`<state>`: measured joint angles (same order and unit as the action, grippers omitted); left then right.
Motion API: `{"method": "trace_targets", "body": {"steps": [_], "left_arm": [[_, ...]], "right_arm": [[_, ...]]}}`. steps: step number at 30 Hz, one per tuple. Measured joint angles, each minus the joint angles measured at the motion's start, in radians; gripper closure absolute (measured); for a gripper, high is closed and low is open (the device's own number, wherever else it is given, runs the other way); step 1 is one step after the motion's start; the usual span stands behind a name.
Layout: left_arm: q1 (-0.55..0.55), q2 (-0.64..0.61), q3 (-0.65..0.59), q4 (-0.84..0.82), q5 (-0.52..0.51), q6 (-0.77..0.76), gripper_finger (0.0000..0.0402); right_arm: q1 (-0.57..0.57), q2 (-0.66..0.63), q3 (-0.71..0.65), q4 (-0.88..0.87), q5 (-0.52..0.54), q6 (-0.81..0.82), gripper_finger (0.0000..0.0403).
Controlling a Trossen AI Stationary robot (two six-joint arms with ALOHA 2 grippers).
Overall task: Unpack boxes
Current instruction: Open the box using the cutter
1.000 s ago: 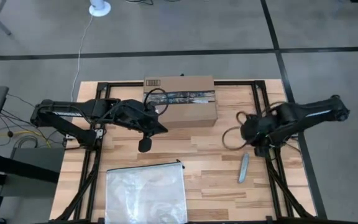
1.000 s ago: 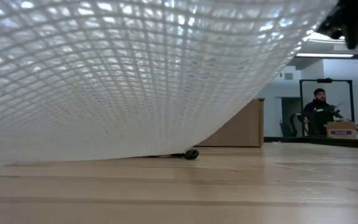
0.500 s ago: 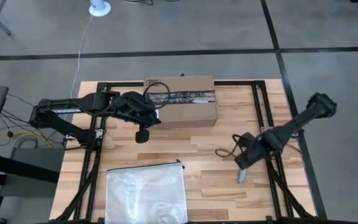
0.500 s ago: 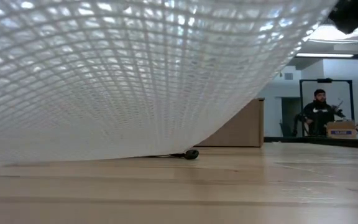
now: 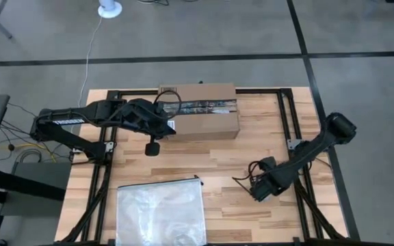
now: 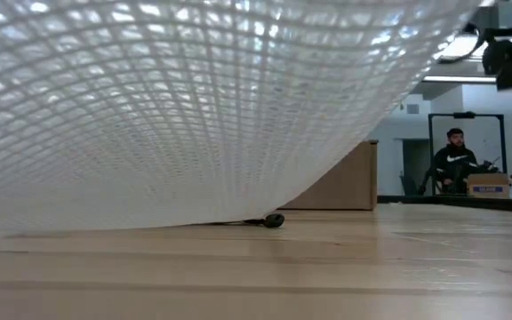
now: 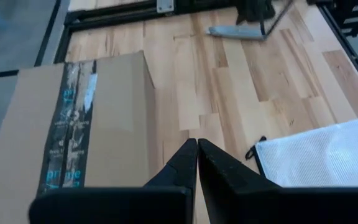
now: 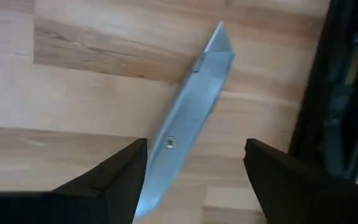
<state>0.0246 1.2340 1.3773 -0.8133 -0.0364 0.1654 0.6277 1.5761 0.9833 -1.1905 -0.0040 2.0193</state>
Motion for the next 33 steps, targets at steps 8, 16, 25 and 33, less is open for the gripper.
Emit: {"method": "trace_targets", "body": {"steps": [8,16,25,33], "left_arm": [[0.000,-0.002,0.000,-0.024,0.000,0.022,0.0402],[0.000,-0.001,0.000,-0.029,0.000,0.024,0.0402],[0.000,-0.001,0.000,-0.038,-0.002,0.014,0.0402],[0.000,-0.001,0.000,-0.039,-0.002,0.012,0.0402]], "right_arm": [[0.030,0.139,-0.014,0.045,-0.021,0.142,0.0148],[0.066,0.123,-0.150,0.255,-0.004,0.291,0.0148],[0.058,0.101,-0.191,0.317,0.059,0.270,0.0183],[0.061,0.100,-0.195,0.336,0.086,0.261,0.0241]]}}
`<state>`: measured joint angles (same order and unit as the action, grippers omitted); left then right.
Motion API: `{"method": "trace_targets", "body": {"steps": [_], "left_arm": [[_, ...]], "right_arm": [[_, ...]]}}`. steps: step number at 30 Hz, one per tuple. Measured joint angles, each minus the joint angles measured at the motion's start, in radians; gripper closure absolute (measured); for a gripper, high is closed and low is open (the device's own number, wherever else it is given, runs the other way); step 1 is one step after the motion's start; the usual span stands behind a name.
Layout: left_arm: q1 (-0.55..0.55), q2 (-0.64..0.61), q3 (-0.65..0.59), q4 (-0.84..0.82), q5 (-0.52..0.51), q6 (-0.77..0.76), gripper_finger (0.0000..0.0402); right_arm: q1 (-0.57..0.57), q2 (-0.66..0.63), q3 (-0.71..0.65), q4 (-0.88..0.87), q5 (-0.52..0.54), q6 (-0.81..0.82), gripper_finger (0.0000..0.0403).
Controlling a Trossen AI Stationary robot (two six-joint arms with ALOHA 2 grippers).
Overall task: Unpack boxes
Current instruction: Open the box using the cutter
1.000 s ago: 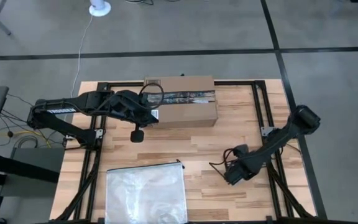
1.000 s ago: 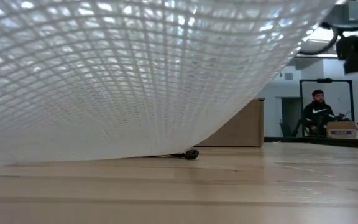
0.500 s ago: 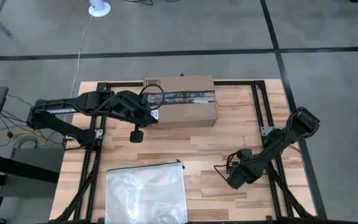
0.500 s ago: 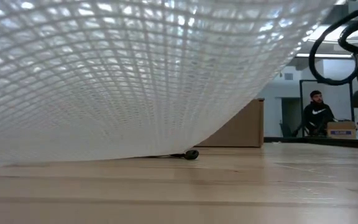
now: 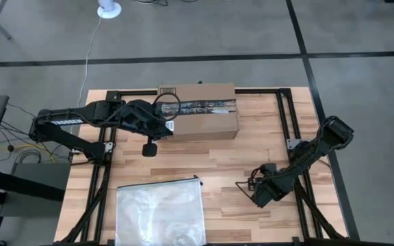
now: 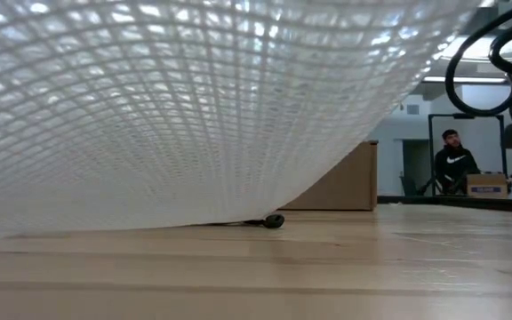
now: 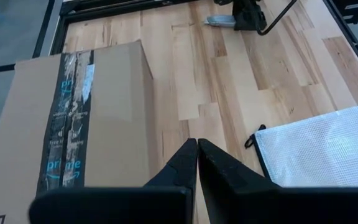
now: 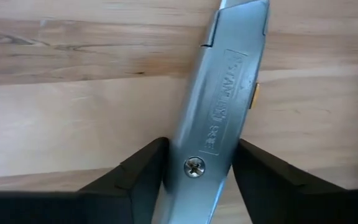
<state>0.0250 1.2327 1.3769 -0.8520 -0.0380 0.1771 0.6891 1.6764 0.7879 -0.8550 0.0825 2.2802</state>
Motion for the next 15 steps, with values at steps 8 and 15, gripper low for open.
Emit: {"method": "trace_targets", "body": {"steps": [8,15], "left_arm": [[0.000,0.000,0.000,0.000,0.000,-0.005,0.0402],[0.000,0.000,0.000,0.003,0.000,0.013,0.0402]], "right_arm": [[0.019,-0.008,0.010,-0.033,0.020,-0.053,0.0285],[0.011,-0.139,0.030,-0.134,0.132,-0.208,0.0285]]}}
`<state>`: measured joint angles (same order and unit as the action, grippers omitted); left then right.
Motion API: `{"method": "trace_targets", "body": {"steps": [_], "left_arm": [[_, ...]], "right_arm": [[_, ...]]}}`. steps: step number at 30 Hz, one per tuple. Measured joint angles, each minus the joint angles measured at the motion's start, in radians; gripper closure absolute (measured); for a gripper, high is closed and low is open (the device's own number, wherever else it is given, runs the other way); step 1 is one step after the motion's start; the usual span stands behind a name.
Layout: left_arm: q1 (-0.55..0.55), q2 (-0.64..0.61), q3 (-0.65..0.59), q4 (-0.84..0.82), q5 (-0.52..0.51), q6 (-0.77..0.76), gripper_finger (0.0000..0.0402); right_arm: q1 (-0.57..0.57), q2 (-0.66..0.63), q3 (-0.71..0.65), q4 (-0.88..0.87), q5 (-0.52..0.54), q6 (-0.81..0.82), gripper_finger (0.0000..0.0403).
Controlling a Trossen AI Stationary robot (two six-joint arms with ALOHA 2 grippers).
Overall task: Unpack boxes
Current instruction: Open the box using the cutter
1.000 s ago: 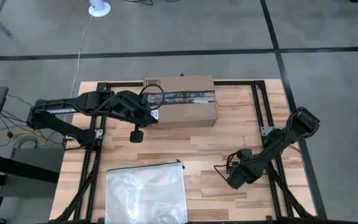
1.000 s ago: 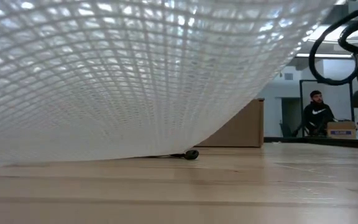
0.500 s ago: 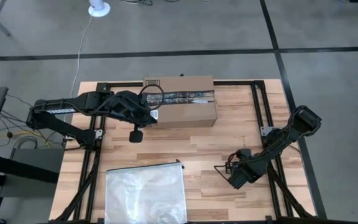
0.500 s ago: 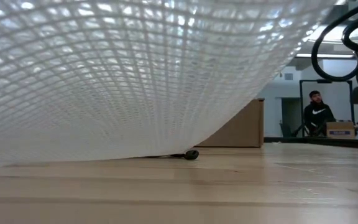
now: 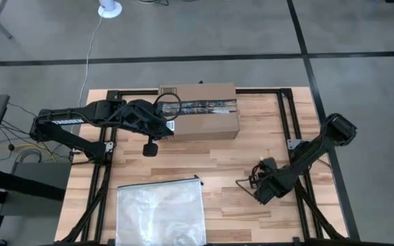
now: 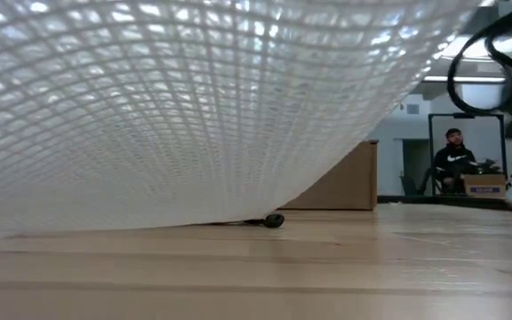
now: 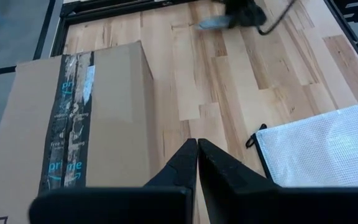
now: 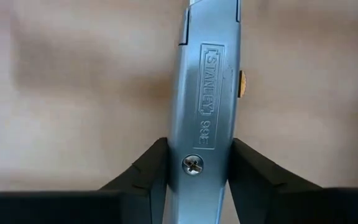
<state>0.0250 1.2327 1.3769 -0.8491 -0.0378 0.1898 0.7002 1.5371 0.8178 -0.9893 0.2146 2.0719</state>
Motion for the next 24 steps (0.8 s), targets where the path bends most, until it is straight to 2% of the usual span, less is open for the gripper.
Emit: {"method": "trace_targets", "body": {"steps": [5,8,10,14,17,20,24], "left_arm": [[0.006,0.000,0.000,0.000,-0.001,-0.020,0.0402],[0.008,0.000,0.000,0.000,-0.002,-0.067,0.0402],[0.021,0.000,0.000,0.002,-0.004,-0.094,0.0402],[0.046,0.008,0.000,0.004,-0.003,-0.182,0.0402],[0.072,0.023,-0.001,0.014,0.039,-0.223,0.0396],[0.099,0.050,-0.001,0.093,0.131,-0.266,0.0371],[0.113,0.107,0.000,0.234,0.242,-0.313,0.0323]], "right_arm": [[-0.020,-0.118,0.021,0.029,0.149,-0.181,0.0286],[-0.060,-0.172,0.029,0.104,0.224,-0.392,0.0286],[-0.097,-0.205,0.036,0.173,0.247,-0.599,0.0286],[-0.198,-0.260,0.050,0.331,0.262,-0.974,0.0286],[-0.274,-0.298,0.067,0.414,0.256,-1.201,0.0286],[-0.350,-0.346,0.084,0.446,0.201,-1.381,0.0286],[-0.417,-0.388,0.096,0.440,0.147,-1.532,0.0286]]}}
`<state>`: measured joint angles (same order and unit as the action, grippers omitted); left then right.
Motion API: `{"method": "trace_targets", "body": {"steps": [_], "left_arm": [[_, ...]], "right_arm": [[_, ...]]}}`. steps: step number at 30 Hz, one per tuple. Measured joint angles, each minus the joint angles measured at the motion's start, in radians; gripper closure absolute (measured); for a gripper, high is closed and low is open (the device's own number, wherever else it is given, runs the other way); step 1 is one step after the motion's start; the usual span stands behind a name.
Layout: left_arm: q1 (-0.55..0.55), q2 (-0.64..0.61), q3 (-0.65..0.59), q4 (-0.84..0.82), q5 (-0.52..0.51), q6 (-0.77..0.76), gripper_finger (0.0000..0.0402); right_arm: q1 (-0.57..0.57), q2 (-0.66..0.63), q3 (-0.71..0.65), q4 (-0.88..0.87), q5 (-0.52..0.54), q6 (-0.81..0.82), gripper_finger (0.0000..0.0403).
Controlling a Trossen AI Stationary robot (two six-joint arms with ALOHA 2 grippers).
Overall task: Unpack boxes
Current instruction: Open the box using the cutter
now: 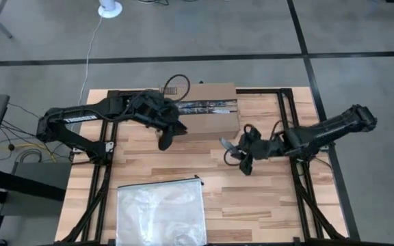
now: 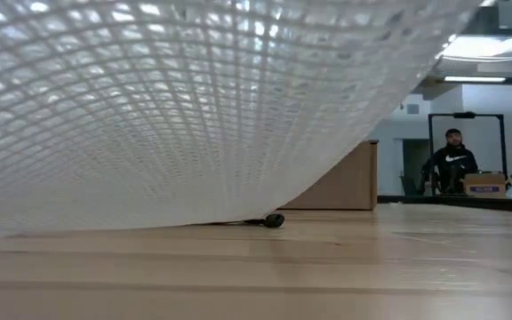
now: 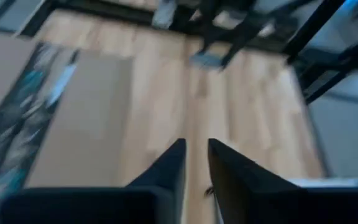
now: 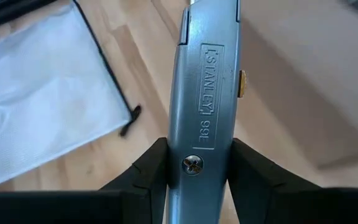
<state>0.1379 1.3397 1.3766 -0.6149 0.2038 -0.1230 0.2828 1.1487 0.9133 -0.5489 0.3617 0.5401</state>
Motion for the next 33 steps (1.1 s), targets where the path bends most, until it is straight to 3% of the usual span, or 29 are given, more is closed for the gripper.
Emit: {"method": "trace_targets", "body": {"steps": [8,15,33], "left_arm": [[0.004,0.164,0.000,0.089,0.005,-0.141,0.0245],[0.007,0.199,0.000,0.270,-0.014,-0.247,0.0251],[0.044,0.260,0.001,0.369,-0.027,-0.417,0.0255]], "right_arm": [[-0.031,-0.031,0.004,-0.001,-0.029,-0.173,0.0286],[-0.044,-0.031,0.004,-0.078,0.016,-0.248,0.0286],[-0.068,-0.031,0.004,-0.108,0.170,-0.480,0.0287]]}}
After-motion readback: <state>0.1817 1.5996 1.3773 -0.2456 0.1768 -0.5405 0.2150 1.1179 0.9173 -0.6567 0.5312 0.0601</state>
